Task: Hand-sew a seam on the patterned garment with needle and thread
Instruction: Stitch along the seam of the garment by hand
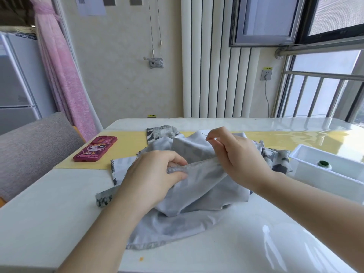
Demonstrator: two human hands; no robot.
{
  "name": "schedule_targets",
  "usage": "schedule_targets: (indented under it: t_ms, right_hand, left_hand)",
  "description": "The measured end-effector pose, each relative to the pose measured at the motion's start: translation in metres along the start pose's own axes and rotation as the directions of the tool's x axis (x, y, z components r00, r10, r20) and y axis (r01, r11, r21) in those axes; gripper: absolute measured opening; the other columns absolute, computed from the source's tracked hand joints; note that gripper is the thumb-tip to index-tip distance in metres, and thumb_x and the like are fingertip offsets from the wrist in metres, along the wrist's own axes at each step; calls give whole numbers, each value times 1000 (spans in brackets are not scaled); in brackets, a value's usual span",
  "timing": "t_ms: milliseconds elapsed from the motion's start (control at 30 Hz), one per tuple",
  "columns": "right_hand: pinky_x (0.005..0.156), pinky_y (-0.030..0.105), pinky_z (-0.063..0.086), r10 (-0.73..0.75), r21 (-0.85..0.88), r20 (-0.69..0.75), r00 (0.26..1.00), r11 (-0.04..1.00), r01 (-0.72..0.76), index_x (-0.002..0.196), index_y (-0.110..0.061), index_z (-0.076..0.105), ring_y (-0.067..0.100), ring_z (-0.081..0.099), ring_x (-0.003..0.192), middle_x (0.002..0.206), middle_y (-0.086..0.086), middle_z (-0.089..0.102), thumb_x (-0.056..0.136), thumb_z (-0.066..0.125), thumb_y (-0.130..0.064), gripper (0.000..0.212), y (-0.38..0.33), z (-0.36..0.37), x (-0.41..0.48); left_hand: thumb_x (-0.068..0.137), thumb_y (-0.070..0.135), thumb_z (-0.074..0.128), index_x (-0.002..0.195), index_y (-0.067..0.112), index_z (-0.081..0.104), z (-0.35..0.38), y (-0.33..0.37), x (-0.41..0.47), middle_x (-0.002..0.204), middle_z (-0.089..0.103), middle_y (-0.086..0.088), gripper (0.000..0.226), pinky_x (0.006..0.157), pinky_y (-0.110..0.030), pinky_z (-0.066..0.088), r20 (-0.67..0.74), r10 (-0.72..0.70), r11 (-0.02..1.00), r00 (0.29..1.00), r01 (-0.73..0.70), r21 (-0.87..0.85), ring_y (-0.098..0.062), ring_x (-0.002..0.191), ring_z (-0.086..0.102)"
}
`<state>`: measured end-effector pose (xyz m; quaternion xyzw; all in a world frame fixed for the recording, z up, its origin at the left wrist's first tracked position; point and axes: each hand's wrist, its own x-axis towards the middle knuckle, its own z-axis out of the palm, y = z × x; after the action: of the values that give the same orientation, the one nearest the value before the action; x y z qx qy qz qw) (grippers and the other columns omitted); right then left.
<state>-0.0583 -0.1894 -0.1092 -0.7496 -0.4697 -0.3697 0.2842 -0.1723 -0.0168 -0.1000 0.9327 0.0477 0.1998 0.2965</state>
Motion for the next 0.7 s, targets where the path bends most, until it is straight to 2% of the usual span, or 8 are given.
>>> schedule_targets:
  t_ms: [133, 233, 367, 467, 533, 600, 700]
  right_hand:
    - [41, 37, 43, 4, 11, -23, 1000, 1000, -4, 101, -24, 41, 30, 47, 46, 53, 7, 54, 96, 33, -29, 11, -3, 0, -7]
    - [39, 36, 42, 5, 11, -37, 999, 1000, -4, 100, -22, 42, 30, 46, 45, 52, 6, 53, 96, 34, -27, 10, -3, 1, -9]
    - [39, 37, 42, 7, 28, -45, 999, 1000, -6, 100, -20, 44, 29, 44, 44, 52, 7, 53, 96, 34, -26, 12, -4, -1, -8]
    - [39, 38, 42, 8, 35, -47, 999, 999, -7, 100, -18, 46, 28, 42, 43, 51, 7, 54, 96, 34, -24, 14, -3, -3, -7]
    - [38, 38, 41, 11, 37, -57, 998, 999, -9, 99, -12, 51, 28, 41, 42, 47, 4, 49, 96, 36, -22, 19, -3, -3, -6]
    - [36, 38, 40, 10, 31, -65, 998, 999, -8, 98, -10, 52, 27, 38, 40, 45, 3, 45, 96, 36, -22, 19, -3, -2, -7]
    - [36, 37, 39, 15, 22, -57, 998, 1000, -14, 100, -18, 46, 26, 38, 41, 47, 6, 49, 96, 35, -24, 13, -3, -2, -6]
  left_hand:
    - [77, 28, 76, 85, 45, 62, 4, 1, -4, 86, 62, 20, 24, 85, -33, 49, 88, -21, 1000, 996, 23, -21, 3, 88, 57]
    - [80, 28, 73, 99, 46, 57, 11, 0, -7, 99, 55, 24, 31, 89, -32, 46, 124, 65, 998, 990, -64, -8, 1, 96, 54]
    - [79, 34, 70, 93, 46, 50, 12, 1, -11, 96, 51, 28, 28, 73, -25, 39, -18, 231, 973, 973, -231, 14, 6, 81, 47]
    - [79, 32, 71, 83, 40, 52, 7, 1, -14, 89, 48, 35, 21, 66, -19, 31, -47, 259, 966, 965, -258, 31, 2, 72, 45]
    - [79, 31, 73, 80, 34, 57, 5, 3, -16, 82, 48, 37, 16, 61, -17, 31, -16, 233, 972, 972, -233, 0, -6, 66, 44]
    - [79, 31, 74, 78, 30, 61, 4, 4, -16, 71, 49, 37, 13, 55, -14, 30, 34, 198, 979, 980, -196, -52, -3, 60, 44]
    - [77, 36, 75, 75, 27, 65, 5, 1, -16, 50, 47, 21, 14, 49, -17, 27, 94, 124, 987, 988, -113, -115, -4, 49, 39]
